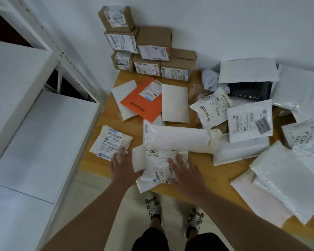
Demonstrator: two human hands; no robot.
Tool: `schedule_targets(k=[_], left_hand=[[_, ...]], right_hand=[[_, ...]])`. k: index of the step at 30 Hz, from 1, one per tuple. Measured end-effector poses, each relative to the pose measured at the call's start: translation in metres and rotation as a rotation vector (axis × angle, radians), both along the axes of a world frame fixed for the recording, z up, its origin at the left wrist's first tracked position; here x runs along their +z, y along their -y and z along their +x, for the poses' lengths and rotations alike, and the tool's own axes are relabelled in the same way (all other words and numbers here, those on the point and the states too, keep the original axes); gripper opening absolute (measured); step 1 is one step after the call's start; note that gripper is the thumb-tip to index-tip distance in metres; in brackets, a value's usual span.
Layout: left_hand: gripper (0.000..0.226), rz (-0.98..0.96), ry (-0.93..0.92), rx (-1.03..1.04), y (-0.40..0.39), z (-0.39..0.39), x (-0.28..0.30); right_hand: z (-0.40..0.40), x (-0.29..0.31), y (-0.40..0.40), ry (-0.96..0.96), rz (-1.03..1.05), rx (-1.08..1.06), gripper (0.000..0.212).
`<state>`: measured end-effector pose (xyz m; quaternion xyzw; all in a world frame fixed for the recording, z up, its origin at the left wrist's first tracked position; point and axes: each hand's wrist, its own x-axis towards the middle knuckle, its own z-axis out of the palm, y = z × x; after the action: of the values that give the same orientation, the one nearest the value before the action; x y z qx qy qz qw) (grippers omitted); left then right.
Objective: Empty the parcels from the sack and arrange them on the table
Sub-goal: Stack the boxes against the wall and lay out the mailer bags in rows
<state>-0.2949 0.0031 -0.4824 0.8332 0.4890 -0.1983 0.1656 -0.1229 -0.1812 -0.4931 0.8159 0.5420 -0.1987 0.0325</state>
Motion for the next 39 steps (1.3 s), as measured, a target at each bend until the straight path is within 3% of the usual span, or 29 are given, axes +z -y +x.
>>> schedule_targets(k=[6, 11, 13, 16, 19, 20, 22, 29, 34, 39], left_hand=[[0.101, 0.068, 0.019, -0.057, -0.039, -0.018, -0.003], [0.078, 0.163, 0.212, -0.041, -0.046, -0.016, 0.004], [0.079, 0.187, 0.328, -0.178, -0.043, -0.011, 0.006], [0.086, 0.137, 0.4, -0.55, -0.03, -0.001, 0.002], [0.084, 0.04, 0.329, -0.705, -0.027, 0.003, -0.005], [0.083, 0.011, 0.295, -0.7, -0.027, 0.002, -0.006], [0.083, -0.024, 0.259, -0.687, -0.03, 0.004, -0.006], [0.083, -0.073, 0.25, -0.665, -0.028, 0.012, -0.004], [0.088, -0.079, 0.201, -0.634, -0.032, 0.017, 0.003], [0.07, 0.023, 0.332, -0.474, -0.045, 0.019, 0.02]], right_hand=[[-0.02, 0.009, -0.041, 0.094, -0.024, -0.05, 0.092], [-0.003, 0.023, -0.054, 0.25, 0.359, 0.021, 0.079], [0.014, 0.036, -0.071, 0.3, 0.377, -0.068, 0.079], [0.041, 0.045, -0.099, 0.309, 0.235, -0.183, 0.088], [0.047, 0.051, -0.116, 0.248, 0.138, -0.158, 0.061], [0.047, 0.054, -0.117, 0.257, 0.164, -0.131, 0.047], [0.044, 0.06, -0.11, 0.278, 0.216, -0.124, 0.037], [0.029, 0.038, -0.021, 0.449, 0.238, -0.189, 0.051], [0.016, 0.028, -0.024, 0.228, 0.024, -0.108, 0.073], [0.024, 0.046, -0.051, 0.149, 0.073, -0.165, 0.061]])
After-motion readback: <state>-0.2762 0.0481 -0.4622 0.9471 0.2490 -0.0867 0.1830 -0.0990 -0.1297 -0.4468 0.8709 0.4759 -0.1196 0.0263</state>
